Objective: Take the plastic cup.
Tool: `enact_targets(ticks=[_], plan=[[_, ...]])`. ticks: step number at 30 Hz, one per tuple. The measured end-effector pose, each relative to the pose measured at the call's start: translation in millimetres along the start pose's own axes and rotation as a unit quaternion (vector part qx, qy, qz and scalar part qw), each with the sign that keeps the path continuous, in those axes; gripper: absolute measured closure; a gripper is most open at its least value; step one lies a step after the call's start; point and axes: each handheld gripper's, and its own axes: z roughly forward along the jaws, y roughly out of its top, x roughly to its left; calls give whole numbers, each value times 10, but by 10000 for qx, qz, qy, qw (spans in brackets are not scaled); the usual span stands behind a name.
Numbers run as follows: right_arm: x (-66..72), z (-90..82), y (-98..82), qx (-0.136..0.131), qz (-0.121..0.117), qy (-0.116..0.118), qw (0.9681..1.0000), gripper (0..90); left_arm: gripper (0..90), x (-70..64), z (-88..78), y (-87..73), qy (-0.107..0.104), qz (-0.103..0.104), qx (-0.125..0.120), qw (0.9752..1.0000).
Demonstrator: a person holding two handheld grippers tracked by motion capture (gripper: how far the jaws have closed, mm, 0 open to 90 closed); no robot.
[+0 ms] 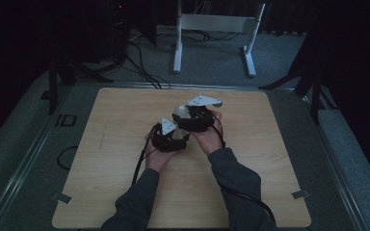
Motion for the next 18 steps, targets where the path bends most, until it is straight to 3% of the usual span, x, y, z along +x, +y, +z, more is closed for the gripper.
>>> enact_targets(ticks=[18], plan=[[-2, -106, 157, -245, 86, 61, 9996, 390, 193, -7, 5, -8, 32, 44, 79, 10000]])
